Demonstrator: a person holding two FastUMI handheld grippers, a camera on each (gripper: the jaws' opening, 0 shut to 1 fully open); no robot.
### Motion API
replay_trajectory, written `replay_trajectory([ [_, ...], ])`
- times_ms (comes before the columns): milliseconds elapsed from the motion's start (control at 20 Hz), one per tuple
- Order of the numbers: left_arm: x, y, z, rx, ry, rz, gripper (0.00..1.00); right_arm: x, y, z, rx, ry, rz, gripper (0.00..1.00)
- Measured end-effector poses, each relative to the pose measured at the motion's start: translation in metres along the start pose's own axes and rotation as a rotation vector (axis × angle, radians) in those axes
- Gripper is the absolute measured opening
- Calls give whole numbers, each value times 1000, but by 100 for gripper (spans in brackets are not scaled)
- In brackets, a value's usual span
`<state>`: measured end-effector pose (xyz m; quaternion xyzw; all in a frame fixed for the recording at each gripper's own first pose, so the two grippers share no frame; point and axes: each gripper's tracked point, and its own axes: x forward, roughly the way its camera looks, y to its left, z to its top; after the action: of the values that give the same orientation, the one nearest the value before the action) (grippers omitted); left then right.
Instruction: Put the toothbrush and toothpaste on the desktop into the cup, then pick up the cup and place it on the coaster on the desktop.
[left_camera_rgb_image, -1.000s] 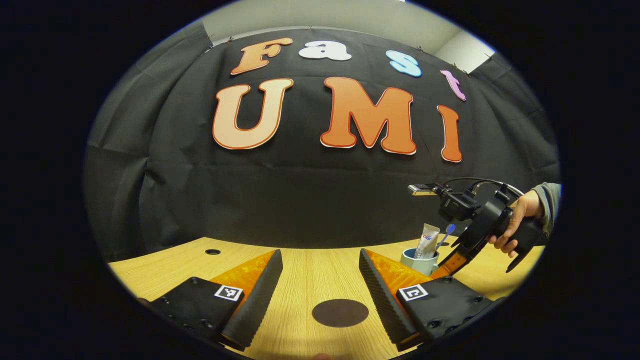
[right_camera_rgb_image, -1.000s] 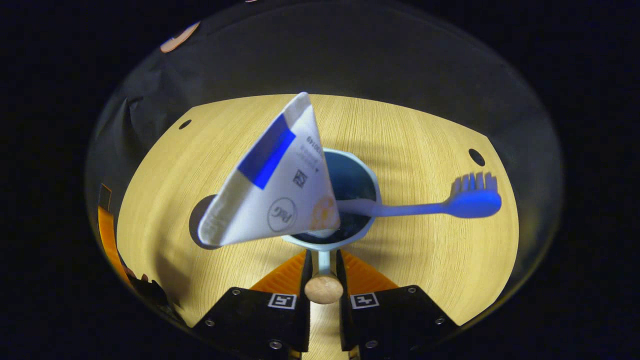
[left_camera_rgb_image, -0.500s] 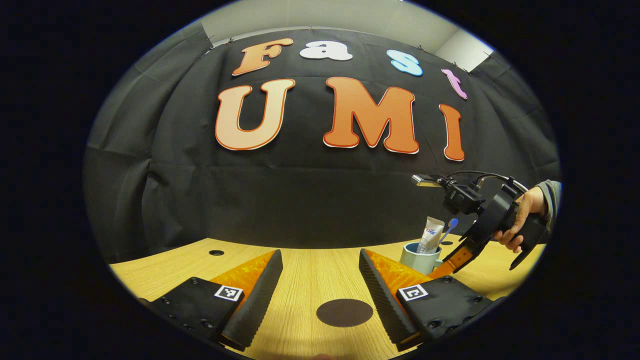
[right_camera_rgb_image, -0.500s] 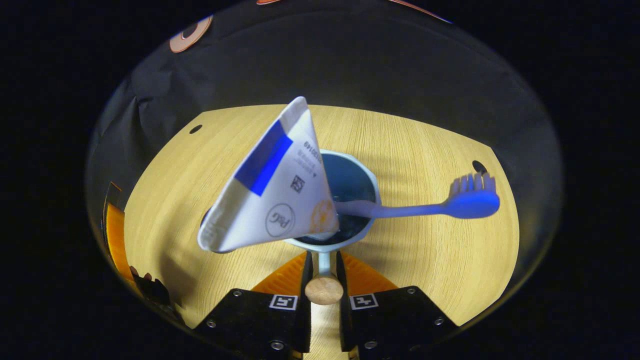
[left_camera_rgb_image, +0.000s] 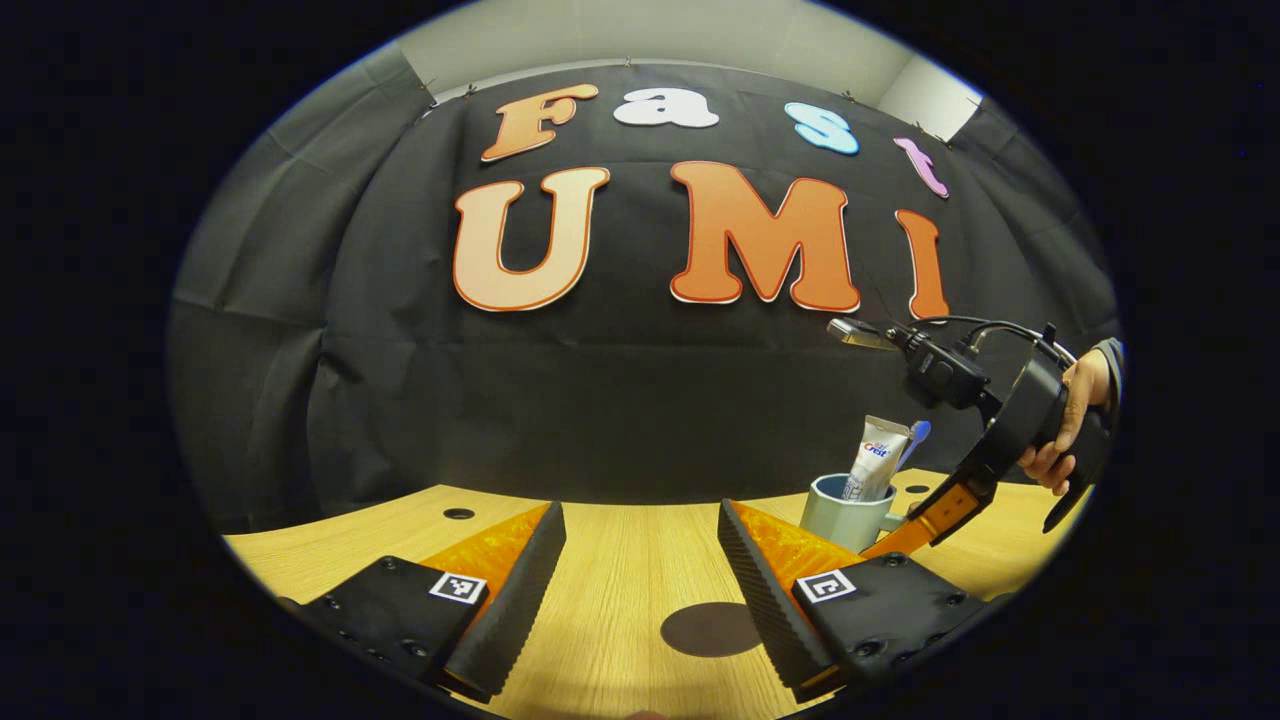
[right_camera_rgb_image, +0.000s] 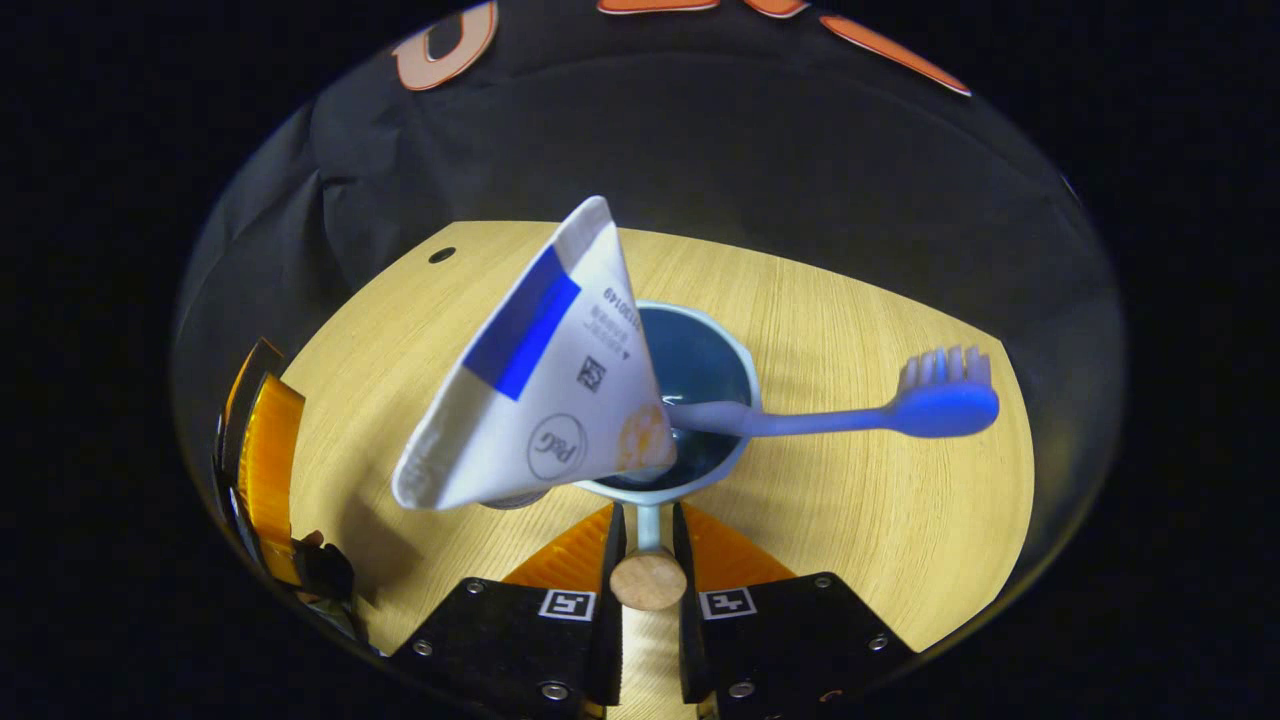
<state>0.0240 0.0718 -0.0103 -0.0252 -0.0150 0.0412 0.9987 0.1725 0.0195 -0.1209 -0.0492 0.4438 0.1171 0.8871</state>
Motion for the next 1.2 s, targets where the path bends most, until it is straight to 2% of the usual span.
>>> replay_trajectory([
  [250,2,19,5,-50,-10,47,98,3,3,2,-41,-8,44,23],
  [400,2,32,5,-77,-5,81,97,4,6,1,-43,1,97,23],
  [700,-1,48,9,-99,-27,149,96,10,12,-1,-104,13,122,23],
  [1200,1,53,5,-142,-13,153,98,12,18,-6,-160,61,121,23],
])
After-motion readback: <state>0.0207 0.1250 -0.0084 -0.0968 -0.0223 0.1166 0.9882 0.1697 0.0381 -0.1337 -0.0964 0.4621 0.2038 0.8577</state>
